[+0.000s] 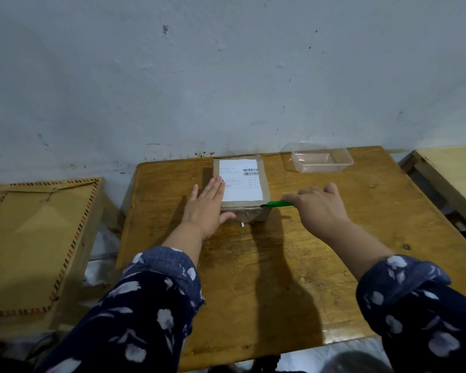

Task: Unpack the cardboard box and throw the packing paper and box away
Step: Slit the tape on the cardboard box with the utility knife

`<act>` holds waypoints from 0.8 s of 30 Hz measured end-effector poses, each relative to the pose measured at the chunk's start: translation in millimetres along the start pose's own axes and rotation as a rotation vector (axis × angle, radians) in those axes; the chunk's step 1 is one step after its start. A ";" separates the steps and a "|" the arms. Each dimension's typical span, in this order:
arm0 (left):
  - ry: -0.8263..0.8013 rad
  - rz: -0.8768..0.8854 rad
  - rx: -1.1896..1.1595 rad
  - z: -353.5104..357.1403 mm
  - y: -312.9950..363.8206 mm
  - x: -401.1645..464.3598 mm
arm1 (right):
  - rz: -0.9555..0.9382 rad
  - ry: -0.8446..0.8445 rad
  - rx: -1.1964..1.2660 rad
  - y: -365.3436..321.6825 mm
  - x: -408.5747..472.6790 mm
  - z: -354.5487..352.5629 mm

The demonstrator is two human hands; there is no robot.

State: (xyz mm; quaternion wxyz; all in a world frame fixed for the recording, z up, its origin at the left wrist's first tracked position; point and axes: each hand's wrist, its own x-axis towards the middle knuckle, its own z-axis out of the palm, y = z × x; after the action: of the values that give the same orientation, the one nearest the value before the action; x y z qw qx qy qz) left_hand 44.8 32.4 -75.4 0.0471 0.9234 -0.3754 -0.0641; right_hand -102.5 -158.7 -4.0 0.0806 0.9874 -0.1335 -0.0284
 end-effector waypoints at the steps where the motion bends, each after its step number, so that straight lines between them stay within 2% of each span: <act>1: -0.002 0.002 0.003 -0.7 0.2 -0.2 | 0.012 0.007 0.009 3.2 -2.3 2.6; 7: -0.045 0.001 0.048 -5.6 2.0 -1.1 | 0.136 -0.016 0.032 33.2 -13.3 8.5; 9: -0.054 -0.009 0.057 -5.9 4.1 -1.1 | 0.236 -0.098 0.232 43.7 -14.7 12.6; 11: -0.040 -0.020 0.055 -5.8 10.0 -0.6 | 0.326 -0.176 0.560 46.9 -12.4 14.5; 14: 0.006 -0.018 -0.004 -6.3 23.5 6.4 | 0.499 -0.184 1.063 41.6 -7.4 13.8; 18: 0.017 -0.023 -0.047 -8.8 41.4 23.8 | 0.583 -0.320 1.468 41.2 -0.6 10.1; 22: -0.001 -0.095 -0.073 -8.9 55.3 39.2 | 0.577 -0.371 1.665 39.6 11.5 11.4; 24: -0.006 -0.132 -0.077 -7.4 57.7 45.7 | 0.632 -0.319 1.554 34.3 21.5 19.0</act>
State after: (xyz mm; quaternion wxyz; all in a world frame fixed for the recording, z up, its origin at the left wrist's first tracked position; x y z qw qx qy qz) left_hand 38.7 -40.5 -64.1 0.0768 0.9434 -0.3113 -0.0843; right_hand -92.2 -200.0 -17.8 -0.6351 0.6629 -0.3942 -0.0438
